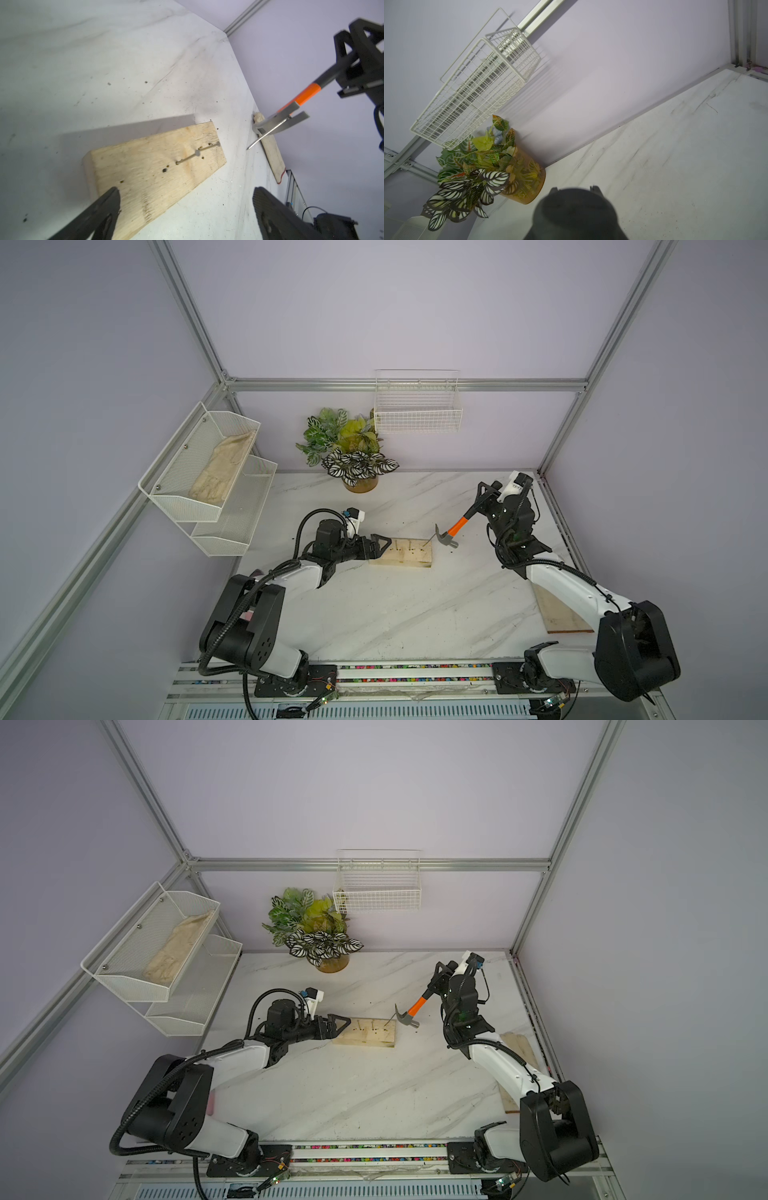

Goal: Use a claw hammer to pull out a nail
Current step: Pick up the nail with the hammer.

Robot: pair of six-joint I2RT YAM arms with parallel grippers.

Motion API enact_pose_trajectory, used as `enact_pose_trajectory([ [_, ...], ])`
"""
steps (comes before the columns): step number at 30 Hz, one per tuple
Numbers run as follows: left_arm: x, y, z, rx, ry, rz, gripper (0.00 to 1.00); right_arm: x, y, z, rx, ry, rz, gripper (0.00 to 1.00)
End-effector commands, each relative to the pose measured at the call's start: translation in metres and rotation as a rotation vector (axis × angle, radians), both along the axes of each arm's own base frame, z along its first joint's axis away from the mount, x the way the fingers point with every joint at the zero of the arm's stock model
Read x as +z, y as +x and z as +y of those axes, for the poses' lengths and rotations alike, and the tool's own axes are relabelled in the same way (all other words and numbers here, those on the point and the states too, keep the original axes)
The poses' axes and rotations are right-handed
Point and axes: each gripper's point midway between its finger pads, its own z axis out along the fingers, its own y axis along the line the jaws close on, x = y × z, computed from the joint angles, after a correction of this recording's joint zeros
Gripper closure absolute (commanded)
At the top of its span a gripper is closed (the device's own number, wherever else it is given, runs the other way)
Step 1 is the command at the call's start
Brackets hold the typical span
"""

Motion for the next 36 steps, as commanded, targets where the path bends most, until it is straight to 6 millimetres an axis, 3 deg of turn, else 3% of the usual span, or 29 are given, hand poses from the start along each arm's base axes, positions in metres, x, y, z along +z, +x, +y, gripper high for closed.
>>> enact_pose_trajectory([
  [1,0.037,-0.022,-0.024,-0.104,0.065,-0.273,0.00,0.045,-0.010,0.014,0.088,0.010,-0.068,1.00],
  [6,0.053,-0.050,-0.063,-0.263,0.117,-0.459,0.00,0.068,-0.015,0.032,0.202,-0.006,-0.059,1.00],
  [10,0.056,-0.050,-0.081,-0.346,0.088,-0.466,0.07,0.072,-0.020,0.045,0.279,-0.010,-0.057,1.00],
  [13,0.044,-0.045,-0.096,-0.392,0.083,-0.433,0.16,0.072,-0.022,0.049,0.308,-0.013,-0.057,1.00],
  [27,0.042,-0.048,-0.127,-0.493,-0.016,-0.414,0.31,0.058,-0.018,0.053,0.320,-0.017,-0.040,1.00],
  [34,0.041,-0.043,-0.133,-0.488,-0.031,-0.394,0.57,0.048,-0.015,0.056,0.330,-0.019,-0.024,1.00],
  [36,0.040,-0.037,-0.133,-0.456,-0.031,-0.369,0.72,0.043,-0.014,0.057,0.331,-0.028,-0.020,1.00],
])
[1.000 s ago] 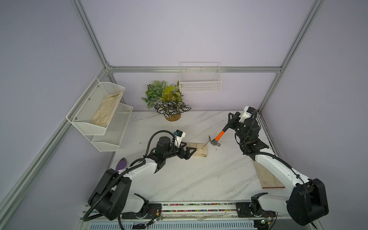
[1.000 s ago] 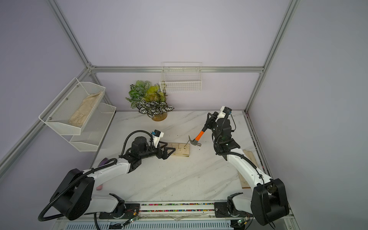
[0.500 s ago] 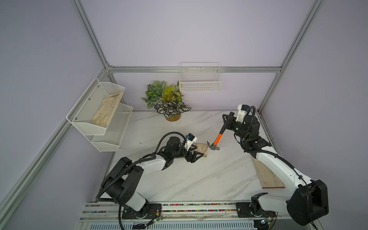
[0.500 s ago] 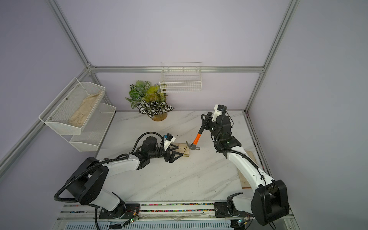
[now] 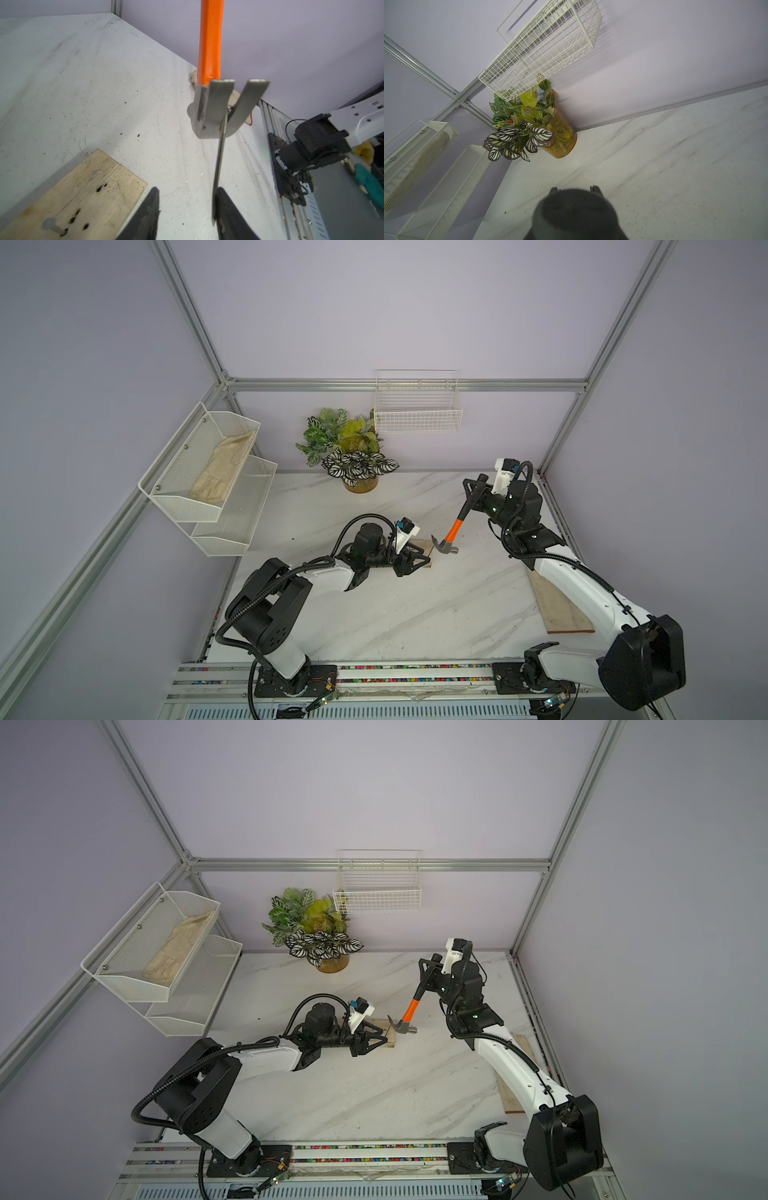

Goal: Use a claw hammer to pull out a nail
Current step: Pick up the nail with the hammer.

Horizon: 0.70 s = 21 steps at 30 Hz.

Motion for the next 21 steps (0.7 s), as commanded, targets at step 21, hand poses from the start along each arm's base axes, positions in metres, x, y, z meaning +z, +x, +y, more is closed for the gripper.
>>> enact_pose_trajectory([
  [21,0.032,0.019,-0.002,0.031,-0.130,-0.001,1.00,-0.017,0.008,0.000,-0.027,-0.034,-0.014,1.00],
])
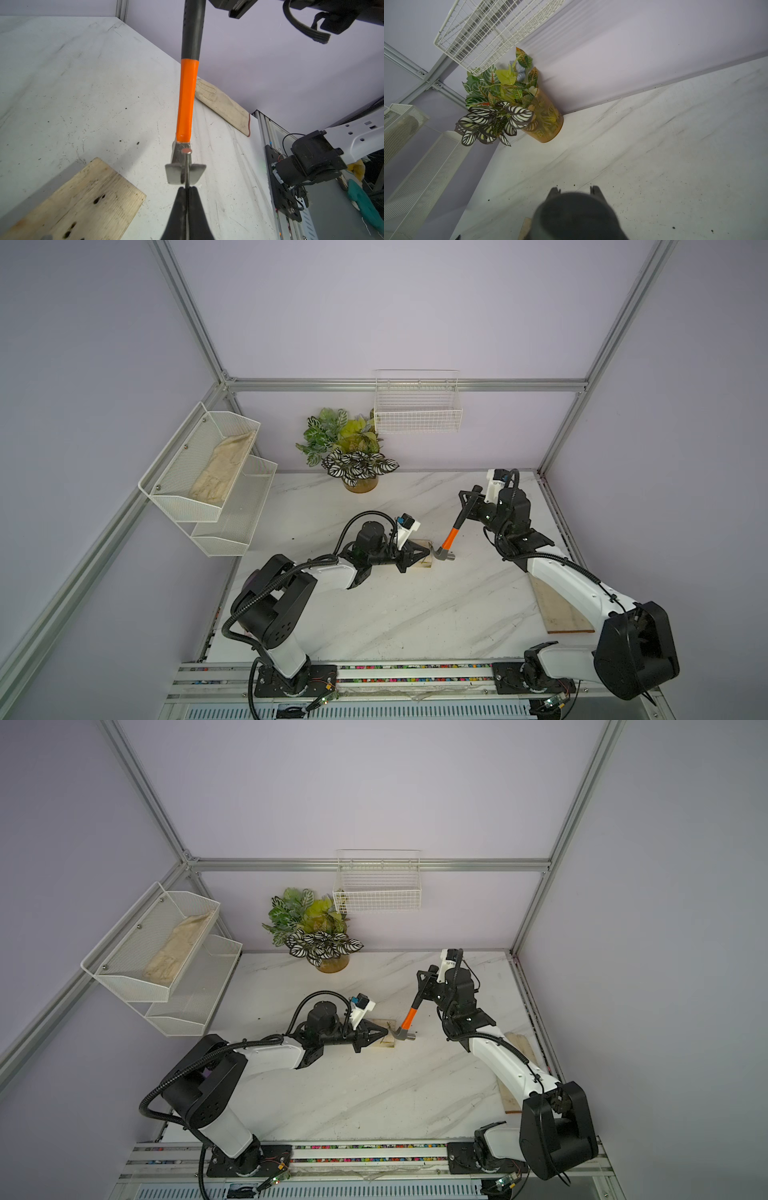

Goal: Use a claw hammer to pull out a nail
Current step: Pick up the nail with the hammer, then place the nail at the center of the board.

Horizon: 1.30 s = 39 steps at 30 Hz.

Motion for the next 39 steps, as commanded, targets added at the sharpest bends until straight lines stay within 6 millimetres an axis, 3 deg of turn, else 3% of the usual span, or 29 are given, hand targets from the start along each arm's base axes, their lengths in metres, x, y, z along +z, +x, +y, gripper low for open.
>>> enact_pose_trajectory([
  [1,0.027,0.011,0.006,0.011,-0.098,-0.030,1.00,0.033,0.004,-0.004,-0.033,0.012,-0.099,1.00],
  [6,0.034,0.022,0.035,0.080,-0.178,0.011,1.00,0.033,0.004,-0.010,-0.069,-0.027,-0.099,1.00],
  [10,0.019,0.037,0.064,0.213,-0.116,0.081,1.00,0.041,0.003,0.003,-0.110,-0.125,-0.123,1.00],
  [15,-0.019,0.047,0.125,0.462,0.065,0.228,1.00,0.062,0.001,0.032,-0.150,-0.256,-0.188,1.00],
  [19,-0.059,0.046,0.174,0.650,0.239,0.363,1.00,0.059,0.005,0.058,-0.152,-0.351,-0.199,1.00],
  [23,-0.088,0.044,0.204,0.758,0.422,0.389,1.00,0.058,0.002,0.082,-0.166,-0.446,-0.222,1.00],
  [28,-0.113,0.049,0.221,0.799,0.589,0.434,1.00,0.055,-0.002,0.097,-0.182,-0.523,-0.236,1.00],
  [34,-0.130,0.051,0.225,0.800,0.652,0.470,1.00,0.051,-0.003,0.101,-0.170,-0.527,-0.230,1.00],
  [35,-0.132,0.050,0.225,0.797,0.657,0.478,0.97,0.050,-0.003,0.102,-0.171,-0.534,-0.228,1.00],
  [39,-0.133,0.049,0.225,0.796,0.655,0.487,0.71,0.045,-0.002,0.107,-0.169,-0.559,-0.226,1.00],
])
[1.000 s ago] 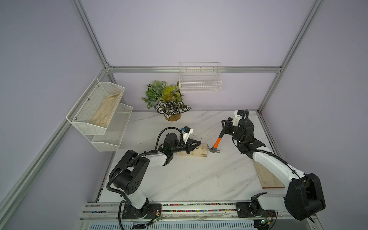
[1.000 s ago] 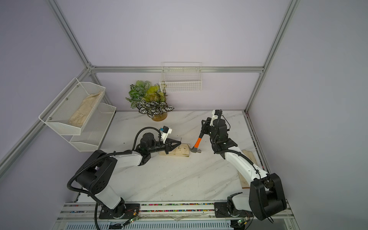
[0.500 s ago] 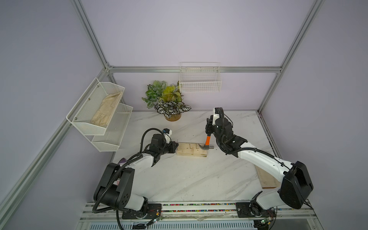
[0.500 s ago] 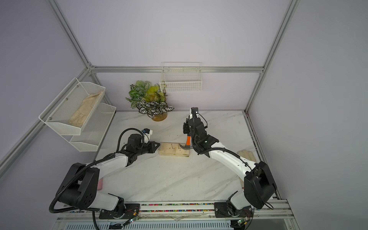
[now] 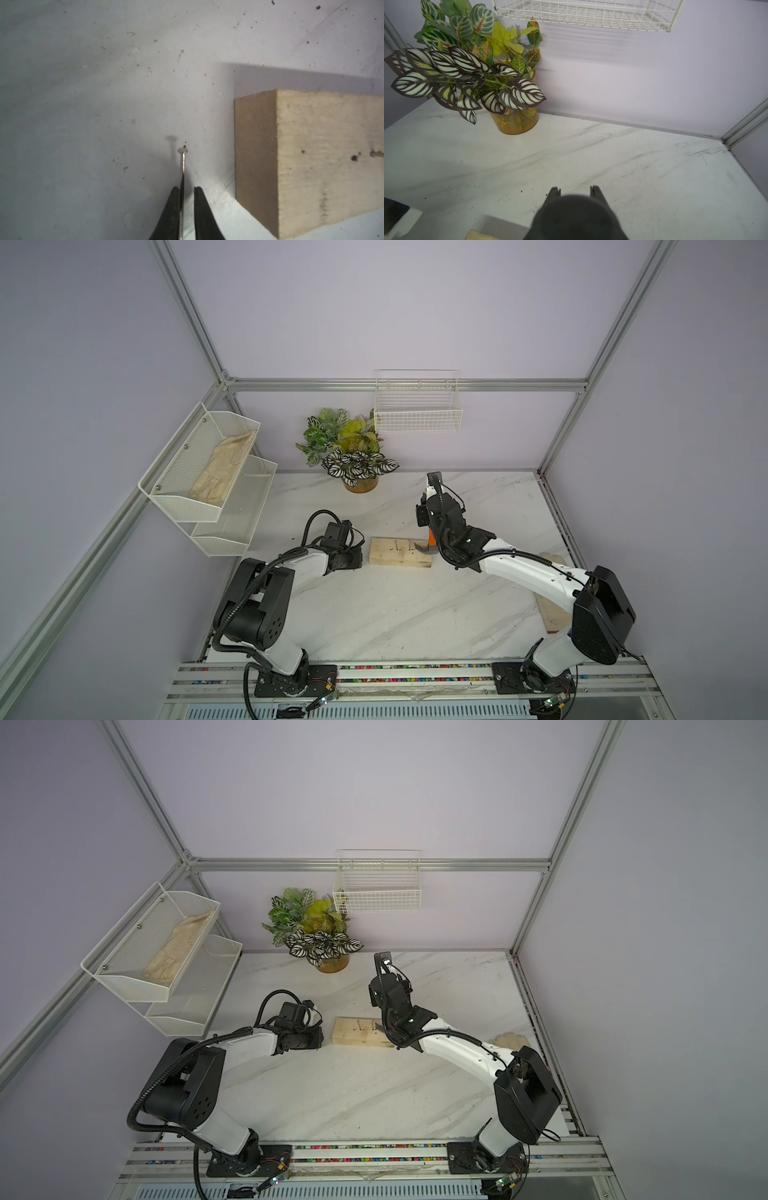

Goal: Use a claw hammer to pull out a nail
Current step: Place the nail at the center of the board, then remove the nail from the mounting plate.

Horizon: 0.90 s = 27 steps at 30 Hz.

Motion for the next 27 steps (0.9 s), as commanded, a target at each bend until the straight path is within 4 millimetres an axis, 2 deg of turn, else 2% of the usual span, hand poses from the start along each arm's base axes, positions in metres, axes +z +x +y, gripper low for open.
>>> enact_pose_trajectory([
  [1,-0.002,0.001,0.005,0.011,0.034,0.025,0.67,0.036,0.003,0.003,-0.028,0.036,-0.095,1.00],
  [6,0.019,0.004,-0.001,0.001,-0.007,-0.020,0.49,0.032,0.004,0.008,-0.039,0.001,-0.096,1.00],
  [11,0.049,0.008,-0.011,-0.014,-0.081,-0.081,0.50,0.026,0.007,0.018,-0.037,-0.036,-0.095,1.00],
  [15,0.070,0.011,-0.034,-0.075,-0.222,-0.140,0.49,0.023,0.009,0.026,-0.040,-0.064,-0.101,1.00],
  [18,0.072,0.014,-0.049,-0.111,-0.309,-0.145,0.49,0.020,0.011,0.032,-0.045,-0.090,-0.105,1.00],
  [20,0.066,0.016,-0.055,-0.119,-0.336,-0.126,0.49,0.018,0.011,0.036,-0.046,-0.102,-0.108,1.00],
  [27,0.051,0.024,-0.068,-0.141,-0.394,-0.085,0.49,0.016,0.012,0.045,-0.047,-0.132,-0.116,1.00],
])
